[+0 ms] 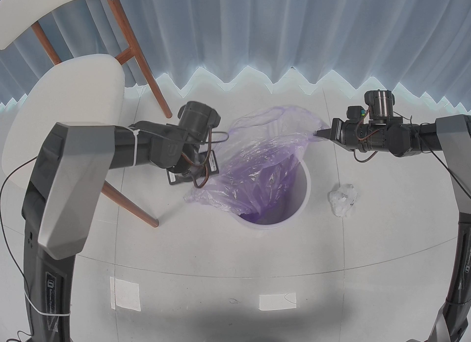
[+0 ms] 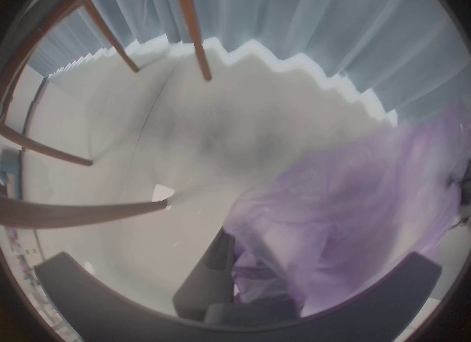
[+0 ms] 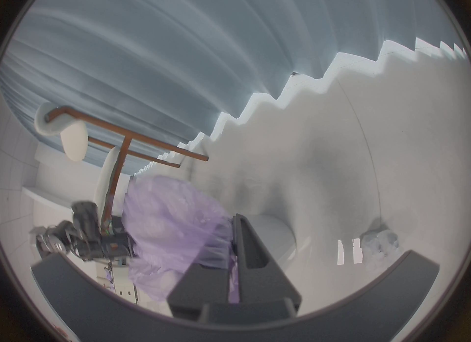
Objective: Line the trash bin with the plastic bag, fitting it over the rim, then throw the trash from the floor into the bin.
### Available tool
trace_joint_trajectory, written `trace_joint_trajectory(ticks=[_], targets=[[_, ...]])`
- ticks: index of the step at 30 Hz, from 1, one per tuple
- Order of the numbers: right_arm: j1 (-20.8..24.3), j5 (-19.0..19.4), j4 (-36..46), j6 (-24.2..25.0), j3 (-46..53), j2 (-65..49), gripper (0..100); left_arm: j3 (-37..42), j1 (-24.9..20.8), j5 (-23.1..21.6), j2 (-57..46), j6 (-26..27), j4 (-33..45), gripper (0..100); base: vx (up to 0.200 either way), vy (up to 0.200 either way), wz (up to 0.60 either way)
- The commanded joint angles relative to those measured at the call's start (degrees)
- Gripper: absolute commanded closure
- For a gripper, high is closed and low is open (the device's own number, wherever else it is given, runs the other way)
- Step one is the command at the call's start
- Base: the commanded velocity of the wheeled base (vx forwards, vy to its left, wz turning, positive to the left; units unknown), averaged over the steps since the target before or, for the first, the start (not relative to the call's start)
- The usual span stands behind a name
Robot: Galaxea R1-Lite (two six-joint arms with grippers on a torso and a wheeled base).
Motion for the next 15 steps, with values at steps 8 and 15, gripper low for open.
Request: trace_joint_trajectory(ticks=[8, 15], targets=[[-2.1, -5.8, 12.9, 1.4, -15.8, 10.2, 100, -2.9, 3.2, -0.6, 14.7, -3.5, 15.6, 100, 0.000, 0.000, 0.00], [-2.1, -4.9, 12.6, 1.6, -15.9, 5.9, 100, -2.9, 1.8, -0.6, 11.2, -4.5, 15.7, 100, 0.000, 0.000, 0.00]])
